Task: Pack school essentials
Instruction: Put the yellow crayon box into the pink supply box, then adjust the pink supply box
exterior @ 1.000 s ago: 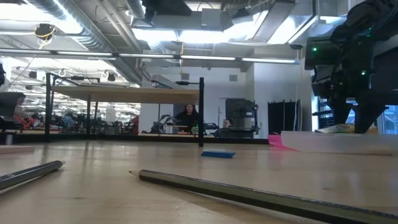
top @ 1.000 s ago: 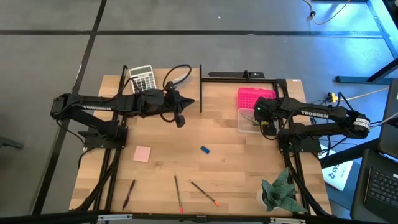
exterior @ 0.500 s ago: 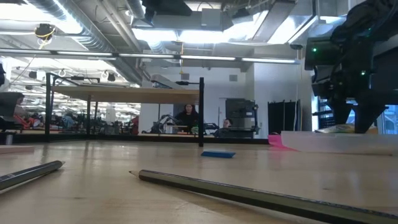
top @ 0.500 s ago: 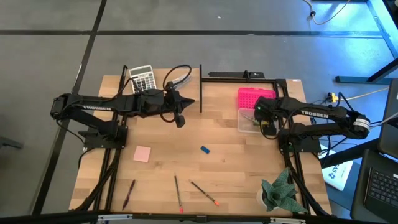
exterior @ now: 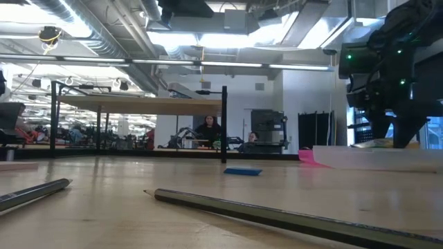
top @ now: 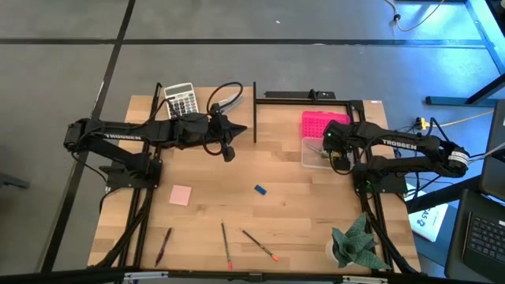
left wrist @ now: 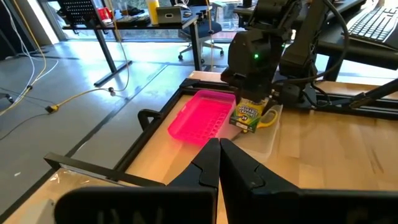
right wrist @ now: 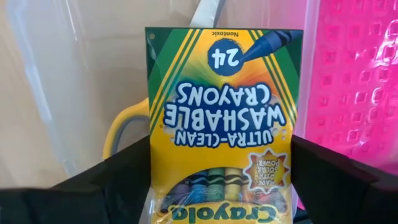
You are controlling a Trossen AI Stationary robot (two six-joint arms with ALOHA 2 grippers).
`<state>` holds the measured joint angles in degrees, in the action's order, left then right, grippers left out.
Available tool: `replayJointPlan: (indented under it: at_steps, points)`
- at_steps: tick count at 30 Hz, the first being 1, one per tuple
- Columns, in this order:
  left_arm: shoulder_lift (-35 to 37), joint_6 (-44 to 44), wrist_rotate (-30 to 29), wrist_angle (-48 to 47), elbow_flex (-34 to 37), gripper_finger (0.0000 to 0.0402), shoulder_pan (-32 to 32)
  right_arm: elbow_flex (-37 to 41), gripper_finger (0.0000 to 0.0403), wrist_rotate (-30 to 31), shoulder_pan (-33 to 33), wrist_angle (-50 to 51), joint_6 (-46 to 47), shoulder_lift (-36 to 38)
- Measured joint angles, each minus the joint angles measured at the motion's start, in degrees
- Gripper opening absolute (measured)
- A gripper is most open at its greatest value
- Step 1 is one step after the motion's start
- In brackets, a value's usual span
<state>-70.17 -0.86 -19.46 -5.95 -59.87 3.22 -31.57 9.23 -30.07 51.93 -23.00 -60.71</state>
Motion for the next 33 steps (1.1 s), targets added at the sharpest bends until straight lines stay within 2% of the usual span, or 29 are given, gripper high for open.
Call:
replayJointPlan:
  at_steps: [8,13,20,29,33]
  points:
    - [0.0,0.0,0.02,0.02,0.02,0.0,0.0,0.0,0.0396,0.17,-0.59,-0.1,-0.01,0.0]
    - [0.0,0.0,0.01,0.0,0.01,0.0,0.0,-0.57,0.0388,0.17,-0.59,0.56,0.07,0.01]
    - [0.02,0.0,0.01,0.02,0.02,0.0,0.02,-8.67,0.0385,-0.24,-0.56,9.41,1.34,1.3]
    - [0.02,-0.02,0.0,-0.01,0.02,0.0,0.02,-17.93,0.0385,-10.23,-0.45,10.9,14.99,1.75]
    - [0.02,0.0,0.02,-0.01,0.02,0.0,0.02,-19.38,0.0385,-13.86,0.11,9.42,21.93,1.75]
